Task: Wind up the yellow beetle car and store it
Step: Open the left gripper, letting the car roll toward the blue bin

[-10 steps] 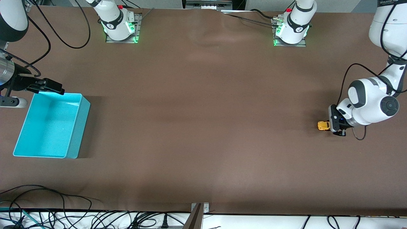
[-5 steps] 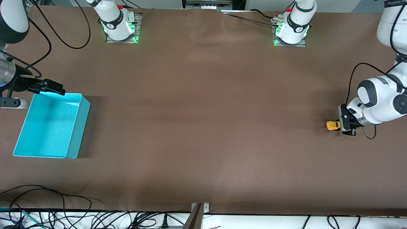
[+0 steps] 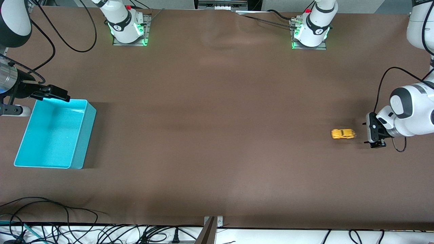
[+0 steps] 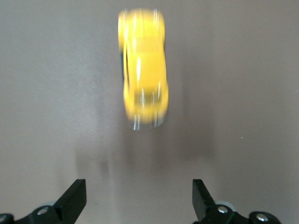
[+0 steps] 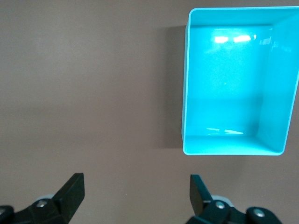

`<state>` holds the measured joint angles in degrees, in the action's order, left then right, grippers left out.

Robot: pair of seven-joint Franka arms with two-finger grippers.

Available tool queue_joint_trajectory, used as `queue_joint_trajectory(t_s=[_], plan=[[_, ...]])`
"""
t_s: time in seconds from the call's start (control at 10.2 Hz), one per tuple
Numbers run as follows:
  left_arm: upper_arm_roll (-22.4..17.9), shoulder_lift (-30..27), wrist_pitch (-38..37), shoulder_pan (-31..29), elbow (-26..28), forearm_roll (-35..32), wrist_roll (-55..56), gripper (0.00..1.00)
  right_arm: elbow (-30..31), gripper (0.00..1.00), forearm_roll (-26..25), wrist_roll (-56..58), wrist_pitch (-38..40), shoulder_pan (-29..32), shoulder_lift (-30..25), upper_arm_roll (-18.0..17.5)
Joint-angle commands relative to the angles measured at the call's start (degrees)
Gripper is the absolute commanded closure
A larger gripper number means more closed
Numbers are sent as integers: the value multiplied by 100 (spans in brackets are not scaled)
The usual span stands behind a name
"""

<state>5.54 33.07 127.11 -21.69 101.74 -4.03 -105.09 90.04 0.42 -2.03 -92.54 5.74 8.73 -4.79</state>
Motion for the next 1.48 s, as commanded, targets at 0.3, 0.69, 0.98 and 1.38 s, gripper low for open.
queue_joint_trajectory(t_s=[0.3,0.69,0.98,1.38], plan=[[-1,-19,-792,262,-549,-115,585,0,-101,0,134,80,34,32,85,-22],[96,-256,-1529,428,-970,-150,1147,0,-92,0,99,333,96,50,94,-22],[105,-336,-1952,552,-1278,-133,1534,0,-92,0,72,387,52,-3,305,-31],[323,-475,-2628,719,-1806,-107,2541,0,-83,0,-32,387,-88,-283,541,-75]])
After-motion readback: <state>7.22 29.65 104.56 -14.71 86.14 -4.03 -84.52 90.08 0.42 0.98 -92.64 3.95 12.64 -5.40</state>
